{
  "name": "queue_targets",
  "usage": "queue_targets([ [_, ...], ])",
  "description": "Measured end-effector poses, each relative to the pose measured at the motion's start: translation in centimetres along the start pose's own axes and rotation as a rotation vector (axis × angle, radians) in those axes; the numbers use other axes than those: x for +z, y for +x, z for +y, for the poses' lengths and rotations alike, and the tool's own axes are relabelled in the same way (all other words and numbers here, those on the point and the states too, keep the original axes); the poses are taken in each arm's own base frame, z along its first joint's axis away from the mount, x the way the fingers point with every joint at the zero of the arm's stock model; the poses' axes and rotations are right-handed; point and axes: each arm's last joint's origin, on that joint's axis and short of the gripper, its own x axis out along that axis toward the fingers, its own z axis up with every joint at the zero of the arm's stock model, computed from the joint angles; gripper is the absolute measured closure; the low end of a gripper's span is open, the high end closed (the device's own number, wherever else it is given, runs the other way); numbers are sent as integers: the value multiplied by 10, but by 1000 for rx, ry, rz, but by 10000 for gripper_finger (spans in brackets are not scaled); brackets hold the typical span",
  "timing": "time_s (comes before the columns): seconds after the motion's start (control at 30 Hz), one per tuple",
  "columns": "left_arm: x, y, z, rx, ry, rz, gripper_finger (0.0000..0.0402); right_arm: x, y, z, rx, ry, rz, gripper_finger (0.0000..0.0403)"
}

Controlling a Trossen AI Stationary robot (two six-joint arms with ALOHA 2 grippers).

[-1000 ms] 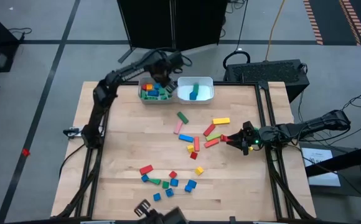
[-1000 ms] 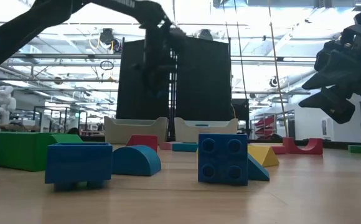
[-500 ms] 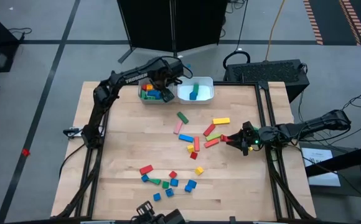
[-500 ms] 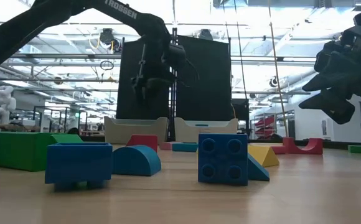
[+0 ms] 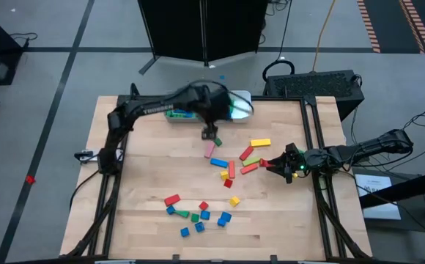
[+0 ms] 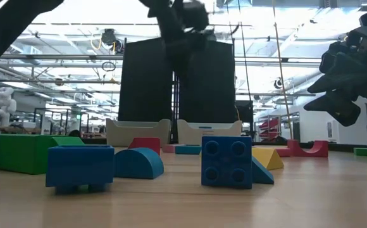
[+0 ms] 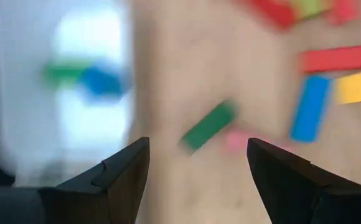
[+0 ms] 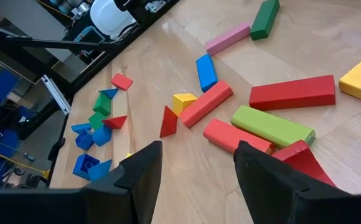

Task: Sort blocks by size
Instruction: Put the green rectangular block into the white bin

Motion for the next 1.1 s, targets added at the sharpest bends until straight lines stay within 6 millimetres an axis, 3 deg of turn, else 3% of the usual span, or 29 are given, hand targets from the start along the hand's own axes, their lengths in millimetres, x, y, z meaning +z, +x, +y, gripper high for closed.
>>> queue_targets([
  [0.13,16,17,-34,-52,229,-41,130,0,0,0,0,4,0,209],
  [0.3,14,48,-48,-69,348,-27,130,0,0,0,-3,3,4,209],
  [0.43,1,69,-41,-63,340,-11,130,0,0,0,-4,1,5,209],
  [0.73,-28,95,-16,-55,274,38,130,0,0,0,-4,-1,4,209],
  [1.1,-44,118,-12,-76,301,45,151,0,0,0,-4,-2,4,209],
])
